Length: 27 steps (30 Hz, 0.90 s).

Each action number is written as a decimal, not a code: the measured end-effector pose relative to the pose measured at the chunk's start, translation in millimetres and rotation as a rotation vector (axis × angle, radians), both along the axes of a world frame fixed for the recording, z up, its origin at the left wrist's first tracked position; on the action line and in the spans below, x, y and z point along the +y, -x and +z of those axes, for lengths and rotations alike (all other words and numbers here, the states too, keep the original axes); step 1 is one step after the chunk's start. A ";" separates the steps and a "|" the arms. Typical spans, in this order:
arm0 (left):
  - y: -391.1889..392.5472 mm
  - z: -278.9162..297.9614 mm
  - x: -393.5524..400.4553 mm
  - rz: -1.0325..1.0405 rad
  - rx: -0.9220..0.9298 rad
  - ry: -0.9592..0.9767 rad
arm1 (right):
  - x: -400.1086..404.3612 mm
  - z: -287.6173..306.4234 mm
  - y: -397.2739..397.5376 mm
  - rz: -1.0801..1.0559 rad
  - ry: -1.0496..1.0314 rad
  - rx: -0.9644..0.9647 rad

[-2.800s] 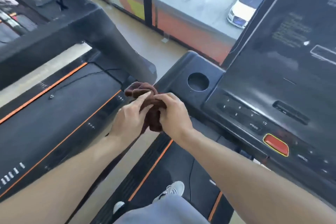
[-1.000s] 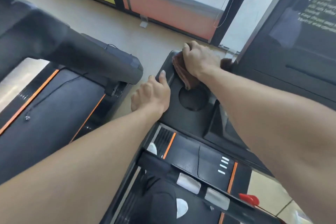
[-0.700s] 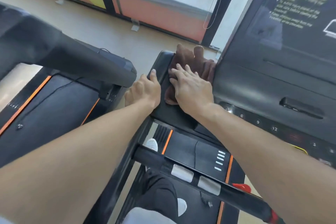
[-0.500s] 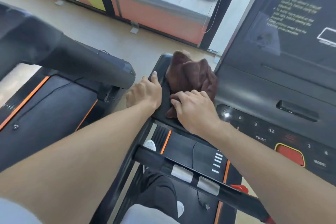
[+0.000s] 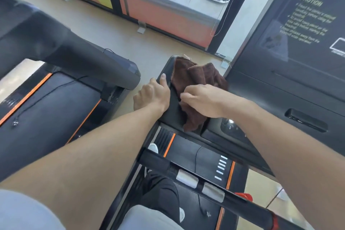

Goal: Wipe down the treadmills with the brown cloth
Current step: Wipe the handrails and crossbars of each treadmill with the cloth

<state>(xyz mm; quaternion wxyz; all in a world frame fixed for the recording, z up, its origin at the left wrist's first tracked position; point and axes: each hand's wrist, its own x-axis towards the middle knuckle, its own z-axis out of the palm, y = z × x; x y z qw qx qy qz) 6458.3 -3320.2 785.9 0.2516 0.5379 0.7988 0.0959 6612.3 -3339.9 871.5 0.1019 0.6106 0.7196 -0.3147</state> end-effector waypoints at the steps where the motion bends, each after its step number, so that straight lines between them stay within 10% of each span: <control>1: 0.4 -0.2 -0.1 0.002 0.000 -0.002 | 2.4 -0.5 0.6 -0.031 -0.108 -0.030; 5: 1.4 0.4 0.3 -0.002 0.012 -0.004 | 7.5 -13.2 10.8 -0.023 -0.208 -0.265; 14: -0.5 1.8 -2.1 -0.005 0.023 -0.015 | -3.3 -18.5 3.2 0.200 -0.114 -0.147; 21: 0.8 0.6 -0.2 -0.001 0.008 -0.014 | -0.9 -15.1 20.7 0.431 -0.218 -0.568; 27: 0.1 -2.6 -0.8 0.001 0.009 -0.036 | -4.3 -29.5 15.2 0.348 -0.226 -0.341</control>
